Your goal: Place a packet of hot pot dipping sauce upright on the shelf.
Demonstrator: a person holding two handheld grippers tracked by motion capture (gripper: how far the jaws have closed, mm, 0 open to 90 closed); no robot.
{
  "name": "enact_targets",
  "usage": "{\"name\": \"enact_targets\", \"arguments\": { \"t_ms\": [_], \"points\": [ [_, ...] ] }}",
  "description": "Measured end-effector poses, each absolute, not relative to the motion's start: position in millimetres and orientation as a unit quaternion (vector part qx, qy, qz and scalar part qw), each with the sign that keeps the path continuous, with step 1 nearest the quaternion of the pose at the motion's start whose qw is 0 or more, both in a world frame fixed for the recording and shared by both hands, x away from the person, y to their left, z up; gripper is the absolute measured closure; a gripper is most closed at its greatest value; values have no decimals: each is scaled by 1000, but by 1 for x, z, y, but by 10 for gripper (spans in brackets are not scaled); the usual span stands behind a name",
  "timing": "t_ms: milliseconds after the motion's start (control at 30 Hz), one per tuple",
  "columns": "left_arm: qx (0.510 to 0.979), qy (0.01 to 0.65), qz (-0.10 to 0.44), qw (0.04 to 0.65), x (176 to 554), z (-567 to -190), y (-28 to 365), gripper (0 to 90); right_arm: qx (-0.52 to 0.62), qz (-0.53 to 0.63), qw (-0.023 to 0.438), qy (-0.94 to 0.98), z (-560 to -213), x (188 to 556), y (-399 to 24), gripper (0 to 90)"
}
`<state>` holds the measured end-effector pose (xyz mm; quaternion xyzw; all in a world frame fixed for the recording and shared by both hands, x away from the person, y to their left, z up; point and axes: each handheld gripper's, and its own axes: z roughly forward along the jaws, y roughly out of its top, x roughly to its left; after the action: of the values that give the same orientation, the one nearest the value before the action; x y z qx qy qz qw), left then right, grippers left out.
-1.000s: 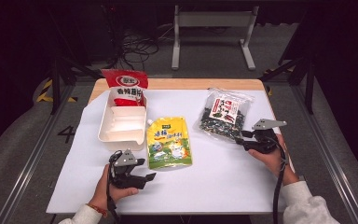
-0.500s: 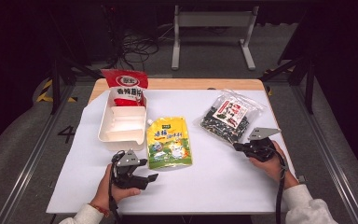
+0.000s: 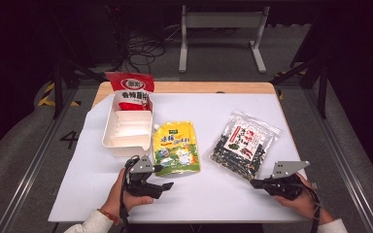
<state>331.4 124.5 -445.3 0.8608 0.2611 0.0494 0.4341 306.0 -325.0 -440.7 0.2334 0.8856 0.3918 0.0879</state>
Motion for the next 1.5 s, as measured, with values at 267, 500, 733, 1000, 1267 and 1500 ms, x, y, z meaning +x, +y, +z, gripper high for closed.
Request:
{"name": "enact_targets", "arguments": {
  "t_ms": [267,500,733,1000,1267,1500],
  "points": [
    [866,238,44,437,336,-442,113,278,224,384,88,892,-439,281,-328,896],
    [874,210,34,438,346,-439,90,276,243,363,91,895,-437,272,-343,866],
    [879,177,5,443,365,-433,50,255,345,381,126,848,-426,279,-366,709],
    [882,172,0,439,383,-436,24,248,445,418,116,783,-440,320,-369,604],
    [877,191,-29,439,394,-442,19,218,467,433,69,768,-450,346,-363,568],
    [877,202,-67,431,401,-448,11,178,440,436,52,784,-451,355,-360,638]
  ]
}}
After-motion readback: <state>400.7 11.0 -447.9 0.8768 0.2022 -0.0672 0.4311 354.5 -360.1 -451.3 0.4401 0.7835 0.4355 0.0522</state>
